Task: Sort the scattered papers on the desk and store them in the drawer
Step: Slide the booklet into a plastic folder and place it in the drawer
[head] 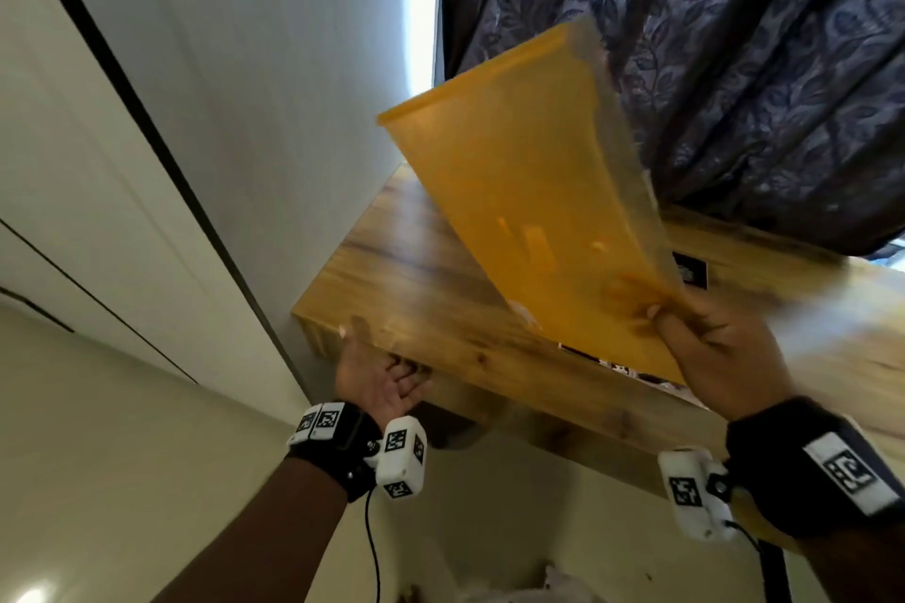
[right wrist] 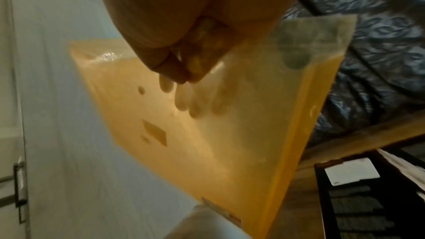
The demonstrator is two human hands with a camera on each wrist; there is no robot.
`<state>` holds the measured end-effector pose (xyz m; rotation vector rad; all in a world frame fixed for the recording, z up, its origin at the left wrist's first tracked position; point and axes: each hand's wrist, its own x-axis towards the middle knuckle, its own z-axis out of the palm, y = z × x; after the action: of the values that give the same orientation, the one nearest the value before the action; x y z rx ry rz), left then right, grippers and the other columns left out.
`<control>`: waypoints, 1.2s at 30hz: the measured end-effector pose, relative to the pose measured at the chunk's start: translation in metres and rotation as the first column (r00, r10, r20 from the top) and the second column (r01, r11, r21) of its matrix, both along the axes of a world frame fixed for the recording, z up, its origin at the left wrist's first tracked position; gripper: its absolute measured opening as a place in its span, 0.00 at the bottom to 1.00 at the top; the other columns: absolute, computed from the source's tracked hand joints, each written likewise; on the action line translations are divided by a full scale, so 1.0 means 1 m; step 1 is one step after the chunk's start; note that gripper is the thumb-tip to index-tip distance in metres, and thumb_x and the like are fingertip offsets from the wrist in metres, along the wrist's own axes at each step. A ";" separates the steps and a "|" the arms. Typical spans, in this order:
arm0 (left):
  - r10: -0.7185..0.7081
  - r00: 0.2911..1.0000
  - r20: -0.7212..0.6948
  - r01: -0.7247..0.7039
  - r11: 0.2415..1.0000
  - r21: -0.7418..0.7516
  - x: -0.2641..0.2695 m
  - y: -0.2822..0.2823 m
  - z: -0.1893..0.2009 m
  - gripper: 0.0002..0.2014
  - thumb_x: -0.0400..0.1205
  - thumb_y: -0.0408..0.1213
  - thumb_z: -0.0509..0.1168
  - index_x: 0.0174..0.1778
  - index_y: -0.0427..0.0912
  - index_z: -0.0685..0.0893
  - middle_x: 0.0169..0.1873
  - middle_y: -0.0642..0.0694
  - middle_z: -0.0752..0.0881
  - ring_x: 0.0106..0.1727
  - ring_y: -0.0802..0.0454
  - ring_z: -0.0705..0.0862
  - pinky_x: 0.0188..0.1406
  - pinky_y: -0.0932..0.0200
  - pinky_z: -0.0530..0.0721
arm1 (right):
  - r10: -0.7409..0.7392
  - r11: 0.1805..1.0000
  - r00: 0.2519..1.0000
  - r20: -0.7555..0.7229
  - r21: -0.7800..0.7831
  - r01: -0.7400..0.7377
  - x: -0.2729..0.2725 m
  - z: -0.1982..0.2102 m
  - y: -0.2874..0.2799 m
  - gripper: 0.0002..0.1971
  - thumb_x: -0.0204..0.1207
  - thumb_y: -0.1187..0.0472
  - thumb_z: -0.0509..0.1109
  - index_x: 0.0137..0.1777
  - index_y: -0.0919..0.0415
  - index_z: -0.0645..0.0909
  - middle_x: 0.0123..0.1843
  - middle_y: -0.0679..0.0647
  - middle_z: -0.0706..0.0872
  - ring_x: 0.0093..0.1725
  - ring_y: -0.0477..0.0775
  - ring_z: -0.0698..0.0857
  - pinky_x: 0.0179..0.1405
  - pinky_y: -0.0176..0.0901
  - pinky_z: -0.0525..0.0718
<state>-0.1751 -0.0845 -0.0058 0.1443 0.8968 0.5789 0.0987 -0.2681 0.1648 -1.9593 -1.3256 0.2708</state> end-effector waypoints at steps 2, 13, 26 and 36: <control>0.006 0.991 -0.135 -0.002 1.000 0.029 0.004 0.003 0.005 0.53 0.73 0.79 0.50 0.81 0.36 0.65 0.73 0.32 0.76 0.69 0.33 0.78 0.73 0.37 0.74 | 0.058 0.998 0.996 0.075 0.022 -0.059 0.006 0.002 0.019 0.11 0.84 0.61 0.67 0.59 0.51 0.90 0.37 0.57 0.90 0.34 0.51 0.87 0.33 0.41 0.85; 0.393 0.846 -0.361 -0.328 0.916 0.228 -0.012 0.027 0.026 0.17 0.85 0.57 0.57 0.37 0.49 0.76 0.35 0.49 0.77 0.33 0.52 0.75 0.33 0.55 0.75 | 0.575 0.817 0.738 0.352 -0.298 -0.494 0.088 -0.066 0.162 0.21 0.73 0.58 0.64 0.63 0.46 0.89 0.67 0.49 0.89 0.70 0.58 0.85 0.67 0.63 0.80; 0.235 0.717 -0.657 0.224 0.814 0.536 0.101 0.004 0.047 0.08 0.83 0.40 0.68 0.56 0.44 0.85 0.53 0.45 0.89 0.54 0.45 0.86 0.47 0.51 0.80 | 0.310 0.904 0.951 0.010 -0.312 -0.291 0.181 -0.123 0.149 0.25 0.79 0.65 0.74 0.76 0.55 0.80 0.81 0.55 0.75 0.81 0.60 0.72 0.80 0.55 0.68; -0.130 0.460 -0.878 0.827 0.423 0.371 0.260 0.035 0.032 0.06 0.79 0.46 0.70 0.42 0.49 0.84 0.37 0.49 0.83 0.42 0.49 0.82 0.46 0.53 0.80 | -0.021 0.830 0.999 0.024 -0.557 0.031 0.250 -0.177 -0.021 0.25 0.78 0.55 0.76 0.75 0.45 0.79 0.84 0.50 0.69 0.81 0.57 0.71 0.79 0.49 0.71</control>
<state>0.0848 -0.0493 0.0265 1.6034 1.2557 0.1944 0.3486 -0.2889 -0.0120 -2.4609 -1.3266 0.6981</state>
